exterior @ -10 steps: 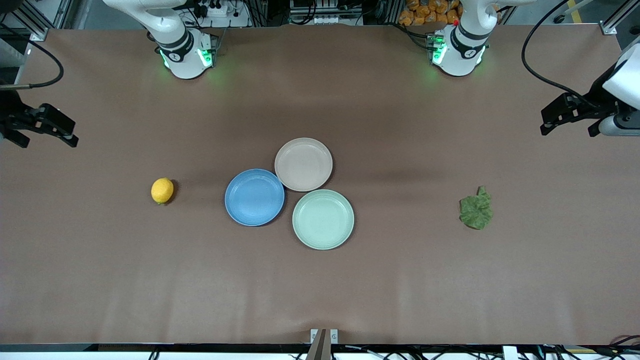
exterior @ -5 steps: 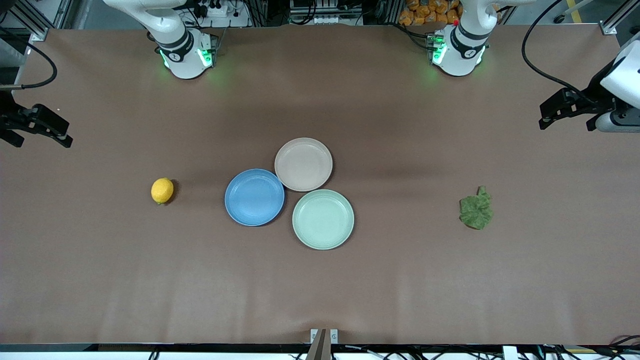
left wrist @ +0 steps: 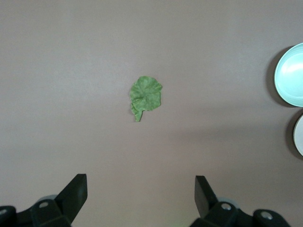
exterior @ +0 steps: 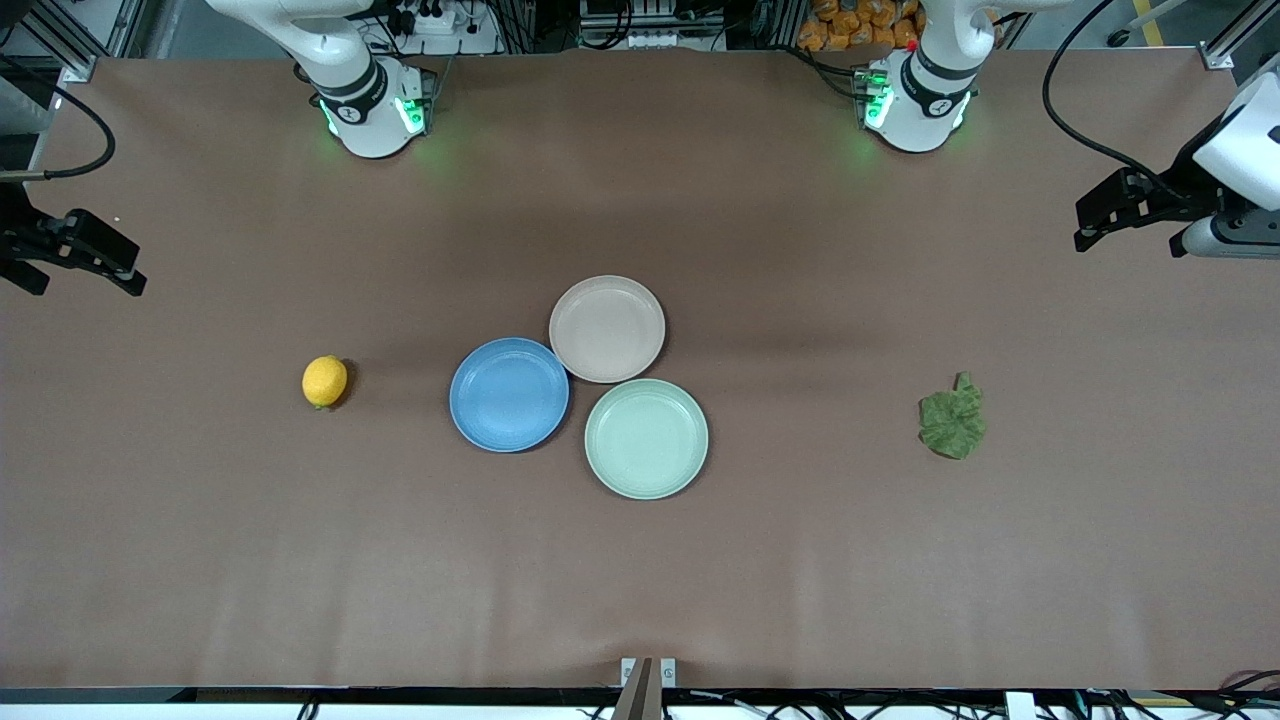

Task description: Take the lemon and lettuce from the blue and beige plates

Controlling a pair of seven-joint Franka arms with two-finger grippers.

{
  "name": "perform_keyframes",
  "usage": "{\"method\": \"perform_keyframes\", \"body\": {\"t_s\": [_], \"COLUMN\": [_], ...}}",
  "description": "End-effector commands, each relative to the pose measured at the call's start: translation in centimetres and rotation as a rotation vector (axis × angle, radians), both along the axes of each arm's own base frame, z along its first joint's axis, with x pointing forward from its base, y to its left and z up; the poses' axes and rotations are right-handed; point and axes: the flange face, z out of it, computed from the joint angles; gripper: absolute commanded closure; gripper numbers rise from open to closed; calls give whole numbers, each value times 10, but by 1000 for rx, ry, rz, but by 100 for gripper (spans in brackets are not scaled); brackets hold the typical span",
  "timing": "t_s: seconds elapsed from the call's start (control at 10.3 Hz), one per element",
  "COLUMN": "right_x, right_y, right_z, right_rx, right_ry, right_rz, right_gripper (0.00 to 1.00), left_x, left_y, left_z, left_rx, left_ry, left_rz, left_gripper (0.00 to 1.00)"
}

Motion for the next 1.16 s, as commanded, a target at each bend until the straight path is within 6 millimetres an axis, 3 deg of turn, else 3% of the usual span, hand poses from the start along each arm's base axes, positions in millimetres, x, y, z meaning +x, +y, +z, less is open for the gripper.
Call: {"method": "perform_keyframes", "body": {"t_s": [0.0,1.06], "right_x": [-1,1], "right_y": [-1,-12], "right_z": [2,-1], "right_rx": [2,-4], "right_ry": [6,11], "right_rz": [-16,-43], "right_gripper": [0,0], "left_x": [-7,10], "left_y": [4,6], "left_z": [5,5], "left_rx": [-6,-1], "left_ry": [1,-9], "left_rz": [-27,-27], "left_gripper": [0,0]}}
